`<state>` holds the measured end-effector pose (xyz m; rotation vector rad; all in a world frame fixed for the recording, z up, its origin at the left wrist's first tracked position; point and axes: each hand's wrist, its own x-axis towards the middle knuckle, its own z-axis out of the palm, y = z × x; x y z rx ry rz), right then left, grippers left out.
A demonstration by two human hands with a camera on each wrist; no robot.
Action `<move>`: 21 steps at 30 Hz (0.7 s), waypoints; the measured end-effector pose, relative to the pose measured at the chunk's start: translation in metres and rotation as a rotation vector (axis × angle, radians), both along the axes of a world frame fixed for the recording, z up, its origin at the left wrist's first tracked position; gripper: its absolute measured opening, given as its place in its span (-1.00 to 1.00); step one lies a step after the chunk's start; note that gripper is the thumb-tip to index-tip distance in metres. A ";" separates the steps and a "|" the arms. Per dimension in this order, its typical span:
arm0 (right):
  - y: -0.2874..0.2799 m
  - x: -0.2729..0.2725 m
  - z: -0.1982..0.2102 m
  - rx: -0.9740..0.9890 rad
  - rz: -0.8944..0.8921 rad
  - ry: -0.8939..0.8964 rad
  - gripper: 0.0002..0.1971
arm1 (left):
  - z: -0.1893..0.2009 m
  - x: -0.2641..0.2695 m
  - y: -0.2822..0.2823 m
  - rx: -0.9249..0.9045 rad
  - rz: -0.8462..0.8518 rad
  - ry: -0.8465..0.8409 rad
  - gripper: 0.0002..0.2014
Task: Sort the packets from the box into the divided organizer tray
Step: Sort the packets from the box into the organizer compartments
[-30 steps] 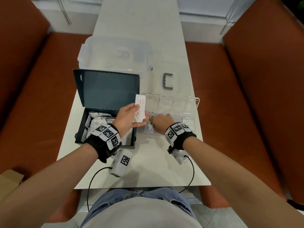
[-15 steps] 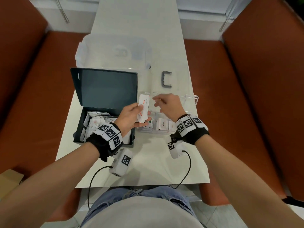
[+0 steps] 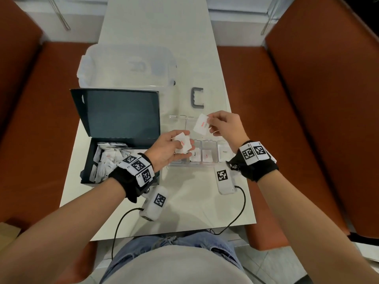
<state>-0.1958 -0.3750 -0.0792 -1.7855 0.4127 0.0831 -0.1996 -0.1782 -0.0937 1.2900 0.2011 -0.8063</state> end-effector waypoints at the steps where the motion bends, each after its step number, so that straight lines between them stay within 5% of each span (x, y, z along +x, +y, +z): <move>1: -0.002 -0.002 0.000 0.020 0.025 0.016 -0.91 | 0.000 0.001 -0.002 0.010 -0.002 -0.020 -0.55; 6: 0.002 -0.013 -0.009 -0.050 0.192 0.045 -0.93 | 0.000 -0.001 -0.011 0.082 -0.028 -0.110 -0.67; 21: -0.008 -0.019 -0.010 -0.194 0.203 0.004 -0.88 | -0.002 -0.001 -0.019 0.093 -0.107 -0.181 -0.84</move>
